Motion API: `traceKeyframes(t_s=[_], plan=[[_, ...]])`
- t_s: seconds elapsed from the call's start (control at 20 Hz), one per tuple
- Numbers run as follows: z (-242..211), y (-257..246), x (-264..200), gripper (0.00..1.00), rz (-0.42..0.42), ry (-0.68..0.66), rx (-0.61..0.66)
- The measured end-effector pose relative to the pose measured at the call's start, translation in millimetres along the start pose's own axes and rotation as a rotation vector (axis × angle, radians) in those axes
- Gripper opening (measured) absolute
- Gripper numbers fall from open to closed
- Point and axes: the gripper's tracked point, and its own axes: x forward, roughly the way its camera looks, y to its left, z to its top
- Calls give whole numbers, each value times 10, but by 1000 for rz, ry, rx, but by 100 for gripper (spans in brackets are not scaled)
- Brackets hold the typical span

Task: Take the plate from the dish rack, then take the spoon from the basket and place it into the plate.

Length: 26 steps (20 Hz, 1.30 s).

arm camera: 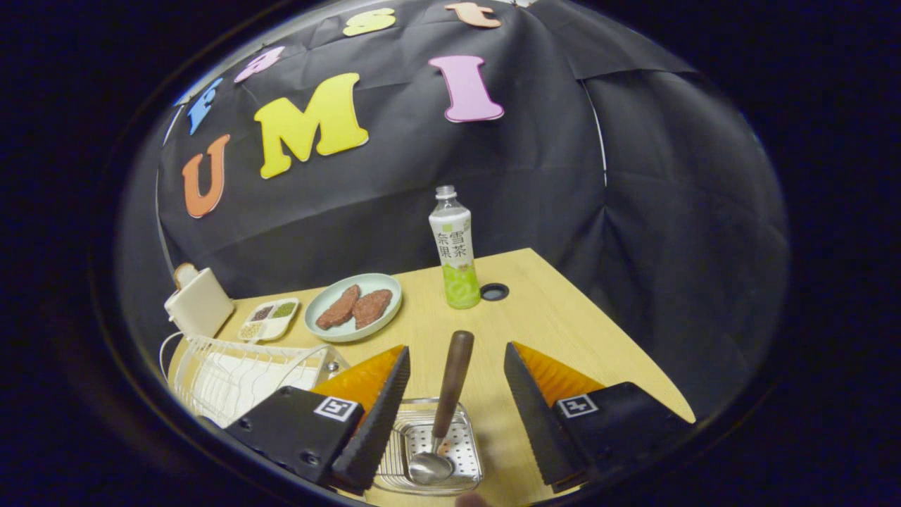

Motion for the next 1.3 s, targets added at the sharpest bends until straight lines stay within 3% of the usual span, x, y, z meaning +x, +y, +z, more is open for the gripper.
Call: traceKeyframes(t_s=[0.2,0.4,0.5,0.7,0.9,1.3], plan=[[-50,23,71,62,9,29,21],[-69,22,-28,26,2,23,71],[-53,85,-193,20,23,12,111],[-66,157,-514,15,33,-34,129],[33,249,-790,11,21,-135,65],[444,552,-1339,10,-3,-328,-7]])
